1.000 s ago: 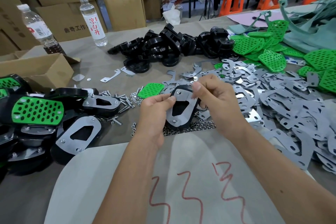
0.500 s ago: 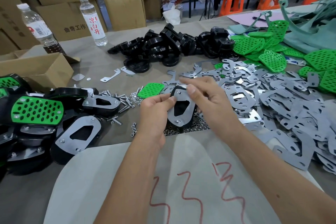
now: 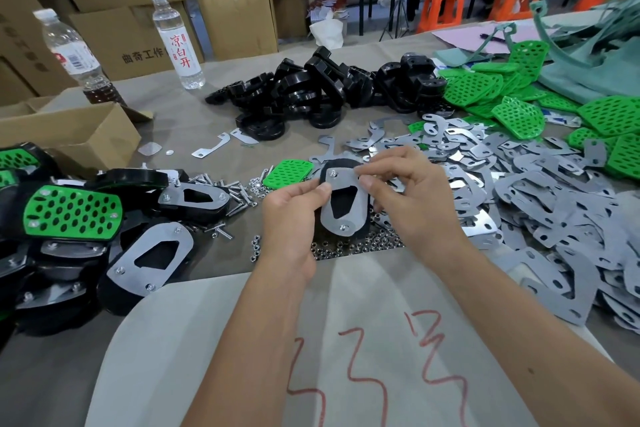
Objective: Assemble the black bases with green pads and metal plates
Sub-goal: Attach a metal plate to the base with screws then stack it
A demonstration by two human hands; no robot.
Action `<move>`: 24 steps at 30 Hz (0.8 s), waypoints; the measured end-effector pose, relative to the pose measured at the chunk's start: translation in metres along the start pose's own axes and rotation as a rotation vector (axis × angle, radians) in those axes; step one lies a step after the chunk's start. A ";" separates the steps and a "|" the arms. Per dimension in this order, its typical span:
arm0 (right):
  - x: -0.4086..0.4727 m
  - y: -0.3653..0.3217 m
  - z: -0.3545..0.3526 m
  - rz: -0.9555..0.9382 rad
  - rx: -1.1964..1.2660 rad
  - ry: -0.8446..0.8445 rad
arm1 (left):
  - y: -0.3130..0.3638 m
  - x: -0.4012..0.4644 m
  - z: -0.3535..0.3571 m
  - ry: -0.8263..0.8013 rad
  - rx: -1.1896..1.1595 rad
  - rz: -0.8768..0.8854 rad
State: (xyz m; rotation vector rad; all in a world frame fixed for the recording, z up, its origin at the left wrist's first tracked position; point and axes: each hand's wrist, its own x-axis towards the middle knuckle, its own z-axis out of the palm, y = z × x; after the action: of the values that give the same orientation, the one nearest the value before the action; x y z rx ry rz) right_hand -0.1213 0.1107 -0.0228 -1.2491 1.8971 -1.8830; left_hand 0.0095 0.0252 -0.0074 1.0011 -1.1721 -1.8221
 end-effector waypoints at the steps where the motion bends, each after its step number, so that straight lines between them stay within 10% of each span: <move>1: 0.000 0.000 0.000 0.014 0.011 0.012 | 0.000 0.000 0.000 -0.004 0.004 0.000; 12: -0.003 -0.007 -0.004 0.109 0.240 0.124 | 0.003 -0.001 0.000 0.074 -0.101 -0.013; 19: 0.002 -0.008 -0.014 0.012 -0.023 0.010 | 0.007 0.003 -0.006 0.202 -0.118 0.033; 24: 0.006 -0.004 -0.034 -0.104 -0.602 -0.553 | 0.012 0.008 -0.013 0.206 -0.235 0.023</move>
State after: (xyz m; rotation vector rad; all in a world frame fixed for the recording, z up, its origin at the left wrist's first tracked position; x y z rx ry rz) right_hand -0.1452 0.1323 -0.0112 -1.8202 2.1392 -0.8458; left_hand 0.0195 0.0094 -0.0016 1.0062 -0.8215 -1.7450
